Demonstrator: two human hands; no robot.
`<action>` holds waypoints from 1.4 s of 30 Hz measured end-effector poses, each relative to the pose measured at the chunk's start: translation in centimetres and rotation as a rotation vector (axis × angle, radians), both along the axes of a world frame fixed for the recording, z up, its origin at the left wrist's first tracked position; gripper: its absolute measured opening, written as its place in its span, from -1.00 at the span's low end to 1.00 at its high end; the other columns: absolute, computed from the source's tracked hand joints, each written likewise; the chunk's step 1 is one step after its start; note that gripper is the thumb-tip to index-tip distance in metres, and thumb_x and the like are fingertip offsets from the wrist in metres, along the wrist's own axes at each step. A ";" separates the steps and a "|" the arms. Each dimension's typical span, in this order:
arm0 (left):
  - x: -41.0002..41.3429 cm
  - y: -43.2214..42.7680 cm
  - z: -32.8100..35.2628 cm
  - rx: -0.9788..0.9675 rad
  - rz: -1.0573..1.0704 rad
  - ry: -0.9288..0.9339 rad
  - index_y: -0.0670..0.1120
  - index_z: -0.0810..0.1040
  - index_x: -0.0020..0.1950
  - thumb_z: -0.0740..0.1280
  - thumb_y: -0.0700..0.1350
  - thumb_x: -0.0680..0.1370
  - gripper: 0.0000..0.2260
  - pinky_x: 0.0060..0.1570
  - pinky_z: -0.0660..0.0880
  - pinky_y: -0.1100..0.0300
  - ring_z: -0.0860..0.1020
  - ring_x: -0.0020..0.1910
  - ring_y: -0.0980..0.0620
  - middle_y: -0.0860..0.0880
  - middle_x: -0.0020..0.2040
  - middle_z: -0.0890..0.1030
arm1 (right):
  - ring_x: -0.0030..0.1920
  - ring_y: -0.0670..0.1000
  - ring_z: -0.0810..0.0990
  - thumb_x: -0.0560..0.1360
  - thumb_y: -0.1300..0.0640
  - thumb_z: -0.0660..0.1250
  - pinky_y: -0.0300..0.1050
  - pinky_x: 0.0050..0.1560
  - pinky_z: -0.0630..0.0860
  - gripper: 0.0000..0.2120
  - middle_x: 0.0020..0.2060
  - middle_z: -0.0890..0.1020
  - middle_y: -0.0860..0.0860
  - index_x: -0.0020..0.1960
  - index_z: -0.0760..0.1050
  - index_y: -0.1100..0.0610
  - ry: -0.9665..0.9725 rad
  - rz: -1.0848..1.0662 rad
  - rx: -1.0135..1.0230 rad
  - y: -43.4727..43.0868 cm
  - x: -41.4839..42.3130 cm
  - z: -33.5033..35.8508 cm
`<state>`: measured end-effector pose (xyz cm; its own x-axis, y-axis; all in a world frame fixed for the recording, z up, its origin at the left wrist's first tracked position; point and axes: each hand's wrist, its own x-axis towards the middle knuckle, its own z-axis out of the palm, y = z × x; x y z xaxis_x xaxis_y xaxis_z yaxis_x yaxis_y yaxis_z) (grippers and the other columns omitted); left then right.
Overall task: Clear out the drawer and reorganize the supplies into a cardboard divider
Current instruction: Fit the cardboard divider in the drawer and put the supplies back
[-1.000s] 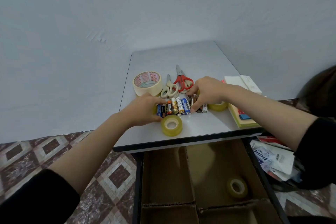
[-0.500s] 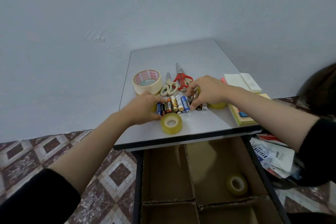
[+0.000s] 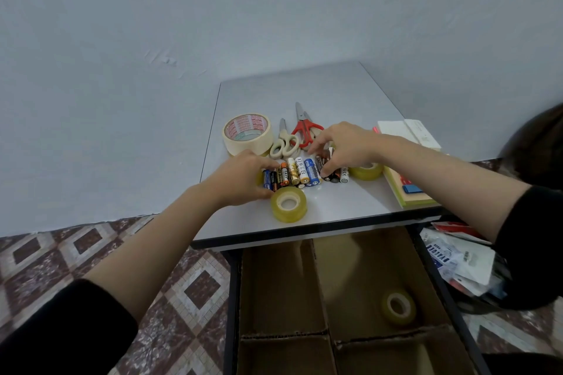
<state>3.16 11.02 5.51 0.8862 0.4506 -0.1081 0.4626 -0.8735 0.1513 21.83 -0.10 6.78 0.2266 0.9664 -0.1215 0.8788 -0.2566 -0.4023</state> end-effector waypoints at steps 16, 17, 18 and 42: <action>0.1 -0.7 0.5 0.002 0.010 -0.008 0.02 0.36 0.41 0.40 -0.01 0.47 -0.47 0.17 0.33 0.16 0.35 0.26 0.02 -0.05 0.29 0.46 | -0.01 -0.04 0.45 0.35 0.03 0.51 -0.17 -0.07 0.34 -0.64 0.11 0.56 0.01 0.13 0.60 0.01 -0.107 -0.027 0.094 -1.1 -0.1 -0.1; 0.1 -0.7 0.5 0.001 0.006 -0.008 0.02 0.36 0.41 0.40 -0.01 0.47 -0.48 0.16 0.32 0.16 0.35 0.26 0.02 -0.05 0.29 0.46 | -0.01 -0.04 0.47 0.35 0.04 0.50 -0.19 -0.08 0.33 -0.64 0.09 0.58 0.02 0.14 0.60 0.04 -0.120 -0.018 0.092 -1.0 -0.2 -0.2; 0.1 -0.7 0.5 0.002 0.003 -0.009 0.02 0.36 0.41 0.40 -0.01 0.48 -0.48 0.16 0.32 0.17 0.35 0.26 0.02 -0.05 0.29 0.47 | 0.02 -0.03 0.49 0.36 0.05 0.50 -0.20 -0.08 0.33 -0.63 0.09 0.59 0.02 0.15 0.60 0.06 -0.126 -0.012 0.090 -1.0 -0.3 -0.2; -1.4 -2.0 1.4 0.058 0.064 -0.301 -0.07 0.37 0.39 0.39 -0.10 0.49 -0.52 0.27 0.30 0.13 0.39 0.31 -0.04 -0.06 0.33 0.46 | 0.01 0.04 0.52 0.33 0.03 0.52 -0.07 0.05 0.43 -0.65 -0.01 0.61 0.07 0.10 0.63 0.03 -0.070 -0.089 0.305 -4.7 -1.2 1.3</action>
<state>1.72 9.03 6.88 0.8442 0.5041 0.1823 0.4588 -0.8554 0.2405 20.59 -4.84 8.05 0.3091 0.9319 0.1898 0.8868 -0.2103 -0.4115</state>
